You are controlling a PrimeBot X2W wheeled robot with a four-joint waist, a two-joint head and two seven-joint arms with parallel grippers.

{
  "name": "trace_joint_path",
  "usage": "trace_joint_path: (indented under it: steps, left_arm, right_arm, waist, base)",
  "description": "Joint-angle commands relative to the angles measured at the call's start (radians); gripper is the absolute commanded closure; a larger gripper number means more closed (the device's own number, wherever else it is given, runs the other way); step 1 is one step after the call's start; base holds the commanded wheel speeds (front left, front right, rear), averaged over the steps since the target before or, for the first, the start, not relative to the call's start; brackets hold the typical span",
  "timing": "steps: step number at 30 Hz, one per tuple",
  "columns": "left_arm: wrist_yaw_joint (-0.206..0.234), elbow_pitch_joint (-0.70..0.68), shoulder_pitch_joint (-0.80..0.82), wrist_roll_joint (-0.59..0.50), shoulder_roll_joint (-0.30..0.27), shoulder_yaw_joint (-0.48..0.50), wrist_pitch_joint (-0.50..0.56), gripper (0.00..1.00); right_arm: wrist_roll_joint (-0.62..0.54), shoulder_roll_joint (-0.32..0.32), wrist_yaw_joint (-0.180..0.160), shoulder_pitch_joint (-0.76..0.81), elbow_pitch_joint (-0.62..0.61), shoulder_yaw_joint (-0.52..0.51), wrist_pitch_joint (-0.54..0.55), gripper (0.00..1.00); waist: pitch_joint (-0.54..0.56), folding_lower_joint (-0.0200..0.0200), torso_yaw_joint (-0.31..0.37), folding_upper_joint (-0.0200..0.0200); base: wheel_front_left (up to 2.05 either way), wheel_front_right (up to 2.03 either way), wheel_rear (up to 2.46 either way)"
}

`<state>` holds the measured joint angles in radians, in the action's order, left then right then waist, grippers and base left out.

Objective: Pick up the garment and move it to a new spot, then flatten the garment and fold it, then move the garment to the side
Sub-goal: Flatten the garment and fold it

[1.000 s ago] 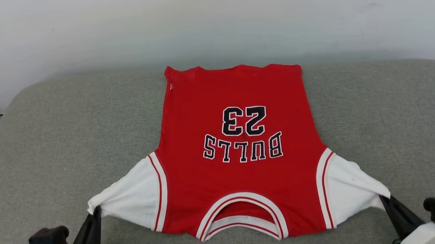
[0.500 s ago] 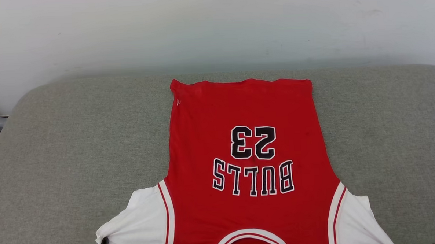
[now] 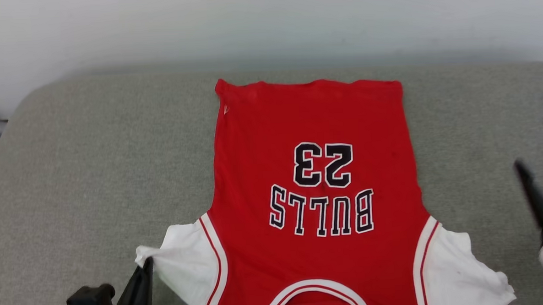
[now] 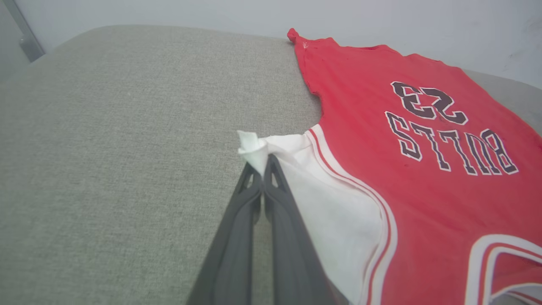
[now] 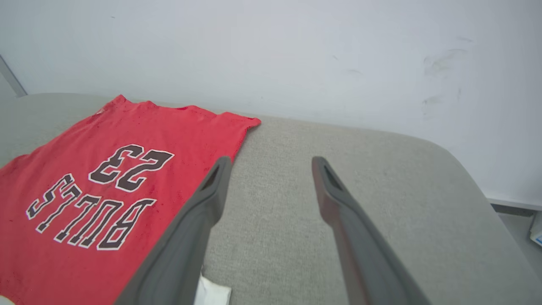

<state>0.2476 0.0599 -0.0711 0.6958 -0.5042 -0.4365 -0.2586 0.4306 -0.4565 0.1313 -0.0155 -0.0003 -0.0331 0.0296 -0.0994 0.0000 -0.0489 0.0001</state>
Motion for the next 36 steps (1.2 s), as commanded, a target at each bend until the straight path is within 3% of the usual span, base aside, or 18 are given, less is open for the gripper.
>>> trace_joint_path:
  steps: [1, 6, 10, 16, 17, 23, 29, 36]
  left_arm:
    - [0.006, -0.019, 0.028, -0.015, 0.002, 0.004, -0.004, 1.0]
    - [0.008, -0.065, 0.087, -0.053, 0.021, -0.001, -0.005, 1.0]
    - [0.001, -0.092, 0.137, -0.081, 0.044, -0.005, -0.007, 1.0]
    - [-0.017, -0.107, 0.2, -0.123, 0.098, -0.011, -0.008, 1.0]
    - [-0.017, -0.107, 0.2, -0.123, 0.098, -0.011, -0.008, 1.0]
    - [-0.053, -0.107, 0.255, -0.166, 0.154, -0.011, -0.007, 1.0]
    - [-0.089, -0.103, 0.289, -0.203, 0.203, -0.005, -0.008, 1.0]
    - [-0.132, -0.083, 0.312, -0.24, 0.258, 0.012, -0.007, 1.0]
  right_arm:
    - [0.006, -0.015, -0.001, -0.071, -0.029, -0.019, 0.021, 0.0]
    - [0.029, -0.064, -0.001, -0.308, -0.069, -0.031, 0.152, 0.0]
    - [0.059, -0.118, -0.001, -0.511, -0.037, 0.021, 0.355, 0.0]
    - [0.107, -0.174, -0.001, -0.785, 0.103, 0.1, 0.705, 0.0]
    - [0.107, -0.174, -0.001, -0.785, 0.103, 0.1, 0.705, 0.0]
    - [0.103, -0.176, -0.001, -0.987, 0.249, 0.167, 0.965, 0.0]
    - [0.046, -0.171, -0.001, -1.101, 0.358, 0.208, 1.081, 0.0]
    - [-0.016, -0.134, -0.001, -1.128, 0.468, 0.209, 1.091, 0.0]
  waist:
    - [-0.049, 0.0, -0.028, -0.0001]
    - [-0.147, 0.0, -0.076, -0.0001]
    - [-0.235, 0.0, -0.114, -0.0001]
    - [-0.342, 0.0, -0.167, -0.0001]
    - [-0.342, 0.0, -0.167, -0.0001]
    - [-0.433, 0.0, -0.217, -0.0001]
    - [-0.51, 0.0, -0.257, -0.0001]
    - [-0.561, 0.0, -0.293, -0.0001]
  base:
    - [0.0, 0.0, 0.0]
    - [0.0, 0.0, 0.0]
    - [0.0, 0.0, 0.0]
    - [0.0, 0.0, 0.0]
    - [0.0, 0.0, 0.0]
    - [0.0, 0.0, 0.0]
    - [0.0, 0.0, 0.0]
    - [0.0, 0.0, 0.0]
